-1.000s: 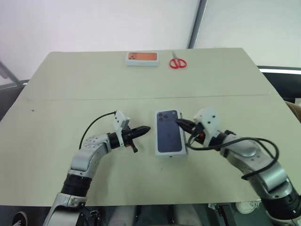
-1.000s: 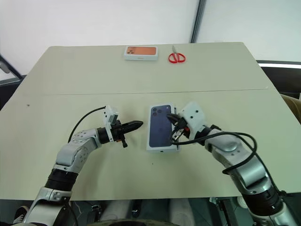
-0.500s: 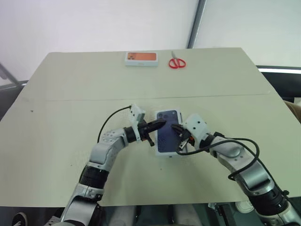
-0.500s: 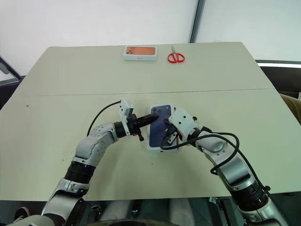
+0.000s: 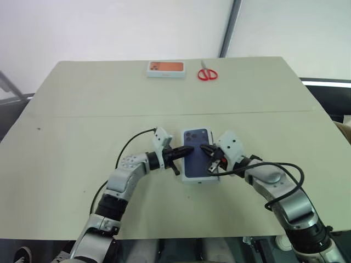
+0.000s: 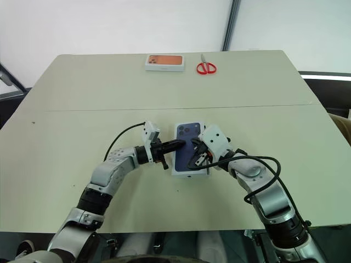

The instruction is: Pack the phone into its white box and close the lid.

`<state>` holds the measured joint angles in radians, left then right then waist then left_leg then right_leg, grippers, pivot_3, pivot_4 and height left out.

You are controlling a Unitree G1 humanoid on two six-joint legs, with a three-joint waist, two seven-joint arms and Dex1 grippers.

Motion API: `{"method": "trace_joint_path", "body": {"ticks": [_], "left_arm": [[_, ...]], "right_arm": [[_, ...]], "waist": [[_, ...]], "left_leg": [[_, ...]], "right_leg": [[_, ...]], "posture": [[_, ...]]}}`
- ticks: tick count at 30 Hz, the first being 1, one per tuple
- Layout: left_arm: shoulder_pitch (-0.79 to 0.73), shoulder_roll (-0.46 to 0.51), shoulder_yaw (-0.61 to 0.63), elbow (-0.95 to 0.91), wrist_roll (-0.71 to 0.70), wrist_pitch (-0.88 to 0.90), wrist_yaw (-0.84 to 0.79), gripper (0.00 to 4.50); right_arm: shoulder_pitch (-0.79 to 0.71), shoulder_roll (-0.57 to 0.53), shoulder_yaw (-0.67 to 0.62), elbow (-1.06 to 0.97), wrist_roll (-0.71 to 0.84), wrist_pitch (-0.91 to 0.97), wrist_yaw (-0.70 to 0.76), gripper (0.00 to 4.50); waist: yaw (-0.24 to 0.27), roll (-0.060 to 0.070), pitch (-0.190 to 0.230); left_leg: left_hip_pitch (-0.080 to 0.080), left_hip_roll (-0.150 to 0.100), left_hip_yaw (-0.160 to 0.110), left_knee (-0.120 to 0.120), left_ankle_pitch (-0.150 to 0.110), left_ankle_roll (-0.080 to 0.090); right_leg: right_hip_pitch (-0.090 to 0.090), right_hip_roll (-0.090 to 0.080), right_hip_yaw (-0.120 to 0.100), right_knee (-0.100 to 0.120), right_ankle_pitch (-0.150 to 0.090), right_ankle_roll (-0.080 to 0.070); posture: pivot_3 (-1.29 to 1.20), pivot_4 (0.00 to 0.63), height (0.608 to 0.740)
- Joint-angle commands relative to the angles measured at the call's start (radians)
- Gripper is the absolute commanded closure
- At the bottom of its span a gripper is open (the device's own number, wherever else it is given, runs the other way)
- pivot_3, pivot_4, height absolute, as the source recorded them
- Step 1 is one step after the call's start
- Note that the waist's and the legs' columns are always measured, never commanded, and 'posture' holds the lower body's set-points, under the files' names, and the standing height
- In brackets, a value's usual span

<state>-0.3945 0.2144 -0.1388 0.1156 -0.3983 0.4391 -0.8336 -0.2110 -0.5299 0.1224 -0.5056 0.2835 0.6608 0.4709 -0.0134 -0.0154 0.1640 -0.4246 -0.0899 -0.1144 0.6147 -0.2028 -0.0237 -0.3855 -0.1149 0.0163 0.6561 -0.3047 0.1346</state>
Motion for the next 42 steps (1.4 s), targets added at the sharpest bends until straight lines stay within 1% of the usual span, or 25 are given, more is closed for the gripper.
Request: {"method": "trace_joint_path", "body": {"ticks": [1, 4, 6, 8, 11, 13, 15, 18, 22, 25, 27, 30, 34, 42], "left_arm": [[0.029, 0.050, 0.040, -0.078, -0.027, 0.044, -0.001, 4.50], [0.062, 0.087, 0.037, -0.112, -0.023, 0.055, -0.005, 4.50], [0.077, 0.093, 0.037, -0.120, -0.029, 0.079, 0.004, 4.50], [0.098, 0.106, 0.040, -0.129, -0.030, 0.099, 0.010, 4.50], [0.134, 0.119, 0.034, -0.145, -0.039, 0.121, -0.003, 4.50], [0.139, 0.102, 0.009, -0.149, -0.037, 0.122, -0.001, 4.50], [0.114, 0.051, -0.034, -0.116, -0.003, 0.091, 0.020, 4.50], [0.083, 0.008, -0.045, -0.090, 0.004, 0.102, 0.037, 4.50], [0.073, -0.001, -0.059, -0.070, 0.023, 0.087, 0.024, 4.50], [0.059, -0.016, -0.040, -0.066, 0.003, 0.108, 0.026, 4.50], [0.045, -0.025, -0.014, -0.088, -0.032, 0.147, 0.030, 4.50], [0.034, -0.026, -0.002, -0.120, -0.041, 0.168, 0.033, 4.50], [0.017, -0.026, 0.000, -0.162, -0.053, 0.201, 0.037, 4.50], [0.027, -0.023, -0.009, -0.199, -0.049, 0.209, 0.045, 4.50]], "right_arm": [[-0.028, -0.030, -0.088, -0.067, 0.029, 0.017, 0.014, 4.43], [0.001, -0.086, -0.116, -0.047, 0.003, -0.001, 0.036, 4.43], [0.028, -0.118, -0.122, -0.030, -0.018, -0.020, 0.046, 4.43], [0.056, -0.145, -0.107, -0.031, -0.042, -0.040, 0.060, 4.43], [0.083, -0.158, -0.079, -0.034, -0.069, -0.061, 0.073, 4.43], [0.098, -0.164, -0.042, -0.021, -0.107, -0.080, 0.075, 4.43], [0.103, -0.159, -0.005, -0.018, -0.137, -0.087, 0.073, 4.43], [0.092, -0.159, 0.015, -0.025, -0.161, -0.081, 0.076, 4.43], [0.067, -0.162, 0.028, -0.049, -0.184, -0.065, 0.090, 4.43], [0.063, -0.157, 0.028, -0.055, -0.190, -0.054, 0.096, 4.43], [0.071, -0.157, 0.028, -0.058, -0.196, -0.054, 0.099, 4.43], [0.080, -0.159, 0.020, -0.054, -0.197, -0.057, 0.105, 4.43], [0.092, -0.168, 0.012, -0.040, -0.212, -0.070, 0.112, 4.43], [0.073, -0.161, 0.004, -0.029, -0.229, -0.071, 0.126, 4.43]], "waist": [[0.001, 0.000, 0.000], [0.006, 0.000, 0.000], [0.009, 0.000, 0.000], [0.010, 0.000, 0.000], [0.003, 0.000, 0.000], [0.001, 0.000, 0.000], [0.005, 0.001, 0.000], [0.022, 0.001, 0.000], [0.026, 0.001, 0.000], [0.027, 0.001, 0.000], [0.027, 0.001, 0.000], [0.026, 0.000, 0.000], [0.025, 0.000, 0.000], [0.025, 0.000, 0.000]], "left_leg": [[0.000, 0.000, 0.000, 0.000, 0.000, 0.000], [-0.001, 0.000, 0.000, 0.000, 0.000, 0.000], [-0.001, 0.000, 0.000, 0.000, 0.000, 0.000], [-0.001, -0.001, 0.000, 0.001, 0.000, 0.000], [-0.001, 0.000, 0.001, 0.000, 0.000, 0.000], [-0.001, 0.000, 0.001, -0.001, 0.000, 0.000], [-0.001, 0.000, 0.001, 0.000, 0.000, 0.000], [-0.001, -0.001, 0.001, 0.001, 0.000, 0.000], [0.000, -0.001, 0.001, 0.002, 0.000, 0.000], [0.000, -0.001, 0.001, 0.002, 0.000, 0.000], [0.000, -0.001, 0.001, 0.002, 0.000, 0.000], [0.000, -0.001, 0.000, 0.002, 0.000, 0.000], [0.000, -0.001, 0.000, 0.002, 0.000, 0.000], [0.000, -0.001, 0.001, 0.002, 0.000, 0.000]], "right_leg": [[0.000, 0.000, 0.000, 0.000, 0.000, 0.000], [0.000, 0.000, 0.000, 0.000, 0.000, 0.000], [0.000, -0.001, 0.000, 0.000, 0.000, 0.000], [0.000, -0.001, 0.000, 0.000, 0.000, 0.000], [0.000, -0.001, 0.000, 0.000, 0.000, 0.000], [-0.001, -0.001, 0.000, 0.000, 0.000, 0.000], [-0.001, -0.001, 0.000, 0.000, 0.000, 0.000], [0.000, -0.002, 0.000, 0.000, 0.000, 0.000], [0.002, -0.002, -0.001, 0.000, 0.000, 0.000], [0.002, -0.002, -0.001, 0.000, 0.000, 0.000], [0.002, -0.002, -0.001, 0.000, 0.000, 0.000], [0.002, -0.002, -0.001, 0.000, 0.000, 0.000], [0.001, -0.002, -0.001, 0.000, 0.000, 0.000], [0.001, -0.002, -0.001, 0.000, 0.000, 0.000]], "posture": [[0.00, 0.150, 0.740], [0.00, 0.150, 0.740], [0.00, 0.150, 0.740], [0.00, 0.150, 0.740], [0.00, 0.150, 0.740], [0.00, 0.150, 0.740], [0.00, 0.150, 0.740], [0.00, 0.150, 0.740], [0.00, 0.150, 0.740], [0.00, 0.150, 0.740], [0.00, 0.150, 0.740], [0.00, 0.150, 0.740], [0.00, 0.150, 0.740], [0.00, 0.150, 0.740]]}}
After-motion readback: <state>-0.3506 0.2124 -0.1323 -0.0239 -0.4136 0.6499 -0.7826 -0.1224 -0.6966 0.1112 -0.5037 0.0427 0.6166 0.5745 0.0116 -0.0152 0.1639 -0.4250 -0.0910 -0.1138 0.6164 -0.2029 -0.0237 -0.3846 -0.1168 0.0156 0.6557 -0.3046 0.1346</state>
